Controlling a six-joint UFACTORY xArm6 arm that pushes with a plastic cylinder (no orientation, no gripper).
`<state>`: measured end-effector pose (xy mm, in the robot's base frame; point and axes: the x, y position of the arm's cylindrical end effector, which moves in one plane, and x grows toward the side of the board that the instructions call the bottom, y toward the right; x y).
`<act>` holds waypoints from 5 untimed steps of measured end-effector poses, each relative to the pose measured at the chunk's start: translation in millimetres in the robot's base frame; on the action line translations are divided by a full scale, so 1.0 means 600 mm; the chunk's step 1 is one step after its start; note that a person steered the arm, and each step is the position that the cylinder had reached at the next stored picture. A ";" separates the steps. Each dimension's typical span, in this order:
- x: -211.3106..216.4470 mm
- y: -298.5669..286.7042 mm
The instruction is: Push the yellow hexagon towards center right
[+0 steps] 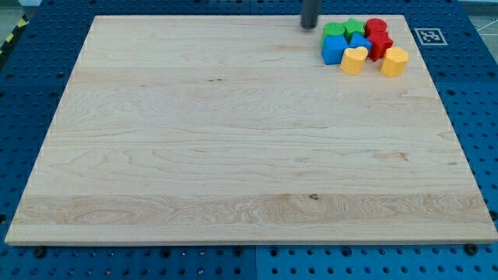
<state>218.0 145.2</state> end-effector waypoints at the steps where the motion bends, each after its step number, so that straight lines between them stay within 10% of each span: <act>1: -0.001 0.055; 5: -0.011 0.171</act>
<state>211.3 248.1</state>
